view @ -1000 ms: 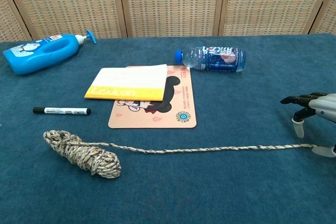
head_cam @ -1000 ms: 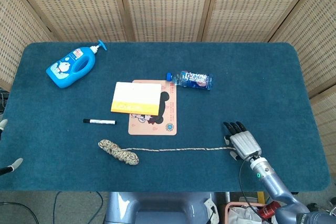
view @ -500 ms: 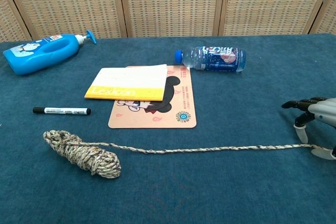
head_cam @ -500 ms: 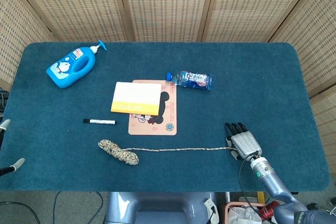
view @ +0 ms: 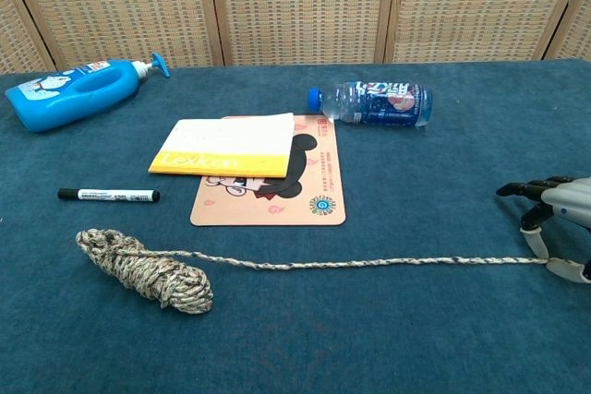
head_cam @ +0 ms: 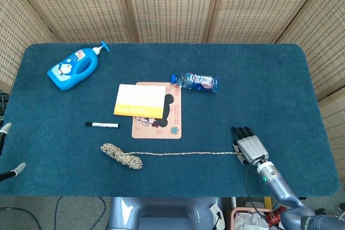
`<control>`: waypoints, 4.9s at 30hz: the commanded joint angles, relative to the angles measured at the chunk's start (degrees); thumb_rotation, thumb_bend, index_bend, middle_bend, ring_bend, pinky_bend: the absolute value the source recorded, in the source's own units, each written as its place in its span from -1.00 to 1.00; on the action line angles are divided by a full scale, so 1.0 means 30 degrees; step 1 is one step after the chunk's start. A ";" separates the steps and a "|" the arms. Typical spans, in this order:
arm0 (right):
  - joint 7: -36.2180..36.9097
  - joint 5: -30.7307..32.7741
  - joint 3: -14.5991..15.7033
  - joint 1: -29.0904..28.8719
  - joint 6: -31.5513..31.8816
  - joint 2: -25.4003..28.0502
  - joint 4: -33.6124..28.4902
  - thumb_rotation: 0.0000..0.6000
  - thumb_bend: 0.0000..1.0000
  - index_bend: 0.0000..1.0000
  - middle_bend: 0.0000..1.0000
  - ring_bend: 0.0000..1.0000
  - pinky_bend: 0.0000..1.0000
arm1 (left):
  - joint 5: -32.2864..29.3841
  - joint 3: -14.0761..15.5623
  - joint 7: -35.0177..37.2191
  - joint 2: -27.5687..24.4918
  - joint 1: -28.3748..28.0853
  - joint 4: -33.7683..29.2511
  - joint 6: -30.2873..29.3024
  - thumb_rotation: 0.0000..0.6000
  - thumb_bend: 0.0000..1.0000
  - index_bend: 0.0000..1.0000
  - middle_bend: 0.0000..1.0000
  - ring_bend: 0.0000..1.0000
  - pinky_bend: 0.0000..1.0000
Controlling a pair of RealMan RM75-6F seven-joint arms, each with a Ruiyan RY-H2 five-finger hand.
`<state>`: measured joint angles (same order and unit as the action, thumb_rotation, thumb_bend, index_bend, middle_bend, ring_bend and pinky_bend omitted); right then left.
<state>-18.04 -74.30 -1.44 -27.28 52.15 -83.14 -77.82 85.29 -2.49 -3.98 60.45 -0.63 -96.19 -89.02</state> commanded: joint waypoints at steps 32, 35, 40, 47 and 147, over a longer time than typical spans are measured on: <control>0.3297 -0.3379 0.0390 0.0620 0.3344 0.0563 -0.0430 1.00 -0.03 0.38 -1.00 -1.00 -1.00 | 1.0293 0.1738 0.2378 0.3949 -0.8934 1.0211 0.5103 1.00 -0.89 -0.72 -0.98 -1.00 -0.96; 0.3335 -0.3361 0.0390 0.0584 0.3246 0.0612 -0.0339 1.00 -0.03 0.38 -1.00 -1.00 -1.00 | 1.0167 0.1971 0.2583 0.4802 -0.9379 1.0873 0.5755 1.00 -0.88 -0.72 -0.98 -1.00 -0.95; 0.3266 -0.3310 0.0346 0.0579 0.3237 0.0674 -0.0397 1.00 -0.03 0.38 -1.00 -1.00 -1.00 | 0.9762 0.2310 0.2477 0.6542 -1.0001 1.1951 0.6722 1.00 -0.88 -0.72 -0.98 -1.00 -0.95; 0.3336 -0.3356 0.0325 0.0603 0.3324 0.0760 -0.0501 1.00 -0.03 0.38 -1.00 -1.00 -1.00 | 0.9126 0.2666 0.2776 0.7629 -1.0463 1.2263 0.6985 1.00 -0.86 -0.72 -0.98 -1.00 -0.92; 0.7186 -0.1280 -0.6779 -0.8123 0.1897 0.3832 -1.1611 1.00 -0.02 0.46 -0.80 -1.00 -1.00 | -0.1082 -0.2591 -0.0504 1.2520 -1.6414 1.0527 0.9476 1.00 0.06 0.32 -0.02 -0.19 -0.03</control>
<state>3.38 -80.45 -20.22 -50.51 58.55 -70.74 -113.75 80.99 -10.72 -6.78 97.23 -49.56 -65.64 -60.13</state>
